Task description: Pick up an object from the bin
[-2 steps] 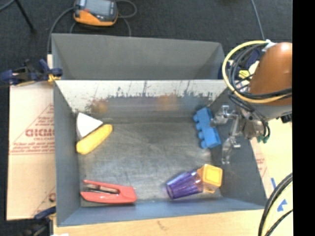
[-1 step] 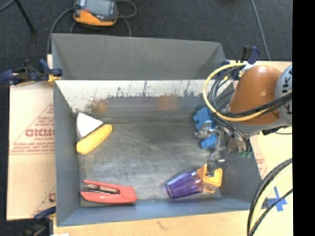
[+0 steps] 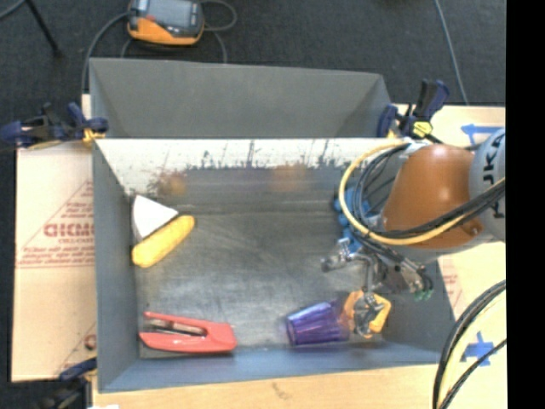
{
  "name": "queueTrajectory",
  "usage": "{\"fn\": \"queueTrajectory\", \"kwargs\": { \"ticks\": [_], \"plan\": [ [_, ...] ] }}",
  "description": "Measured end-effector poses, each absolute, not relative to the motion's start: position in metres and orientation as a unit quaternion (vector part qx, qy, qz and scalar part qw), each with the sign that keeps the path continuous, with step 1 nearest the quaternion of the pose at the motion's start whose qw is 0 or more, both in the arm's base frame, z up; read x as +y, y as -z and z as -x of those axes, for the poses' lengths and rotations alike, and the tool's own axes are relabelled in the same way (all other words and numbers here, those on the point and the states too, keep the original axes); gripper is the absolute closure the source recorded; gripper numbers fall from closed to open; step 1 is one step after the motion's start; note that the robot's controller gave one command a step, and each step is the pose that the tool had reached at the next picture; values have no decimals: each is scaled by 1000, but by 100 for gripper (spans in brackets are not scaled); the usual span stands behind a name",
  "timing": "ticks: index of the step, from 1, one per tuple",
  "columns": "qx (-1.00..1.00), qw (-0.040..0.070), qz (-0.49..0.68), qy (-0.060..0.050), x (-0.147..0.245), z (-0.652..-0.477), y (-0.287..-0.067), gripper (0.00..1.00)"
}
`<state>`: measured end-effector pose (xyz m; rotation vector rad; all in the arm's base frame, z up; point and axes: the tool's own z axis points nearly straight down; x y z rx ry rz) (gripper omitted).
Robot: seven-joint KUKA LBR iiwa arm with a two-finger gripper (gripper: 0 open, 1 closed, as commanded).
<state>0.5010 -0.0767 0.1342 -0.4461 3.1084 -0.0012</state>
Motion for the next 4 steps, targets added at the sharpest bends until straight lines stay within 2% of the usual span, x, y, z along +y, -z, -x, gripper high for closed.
{"fn": "queueTrajectory", "kwargs": {
  "ticks": [1,2,3,4],
  "plan": [
    [987,1,159,1,-67,-507,-108,0],
    [974,13,227,6,-51,-483,-77,0],
    [976,3,216,2,-54,-495,-77,100],
    [976,3,216,2,-54,-495,-77,100]
  ]
}}
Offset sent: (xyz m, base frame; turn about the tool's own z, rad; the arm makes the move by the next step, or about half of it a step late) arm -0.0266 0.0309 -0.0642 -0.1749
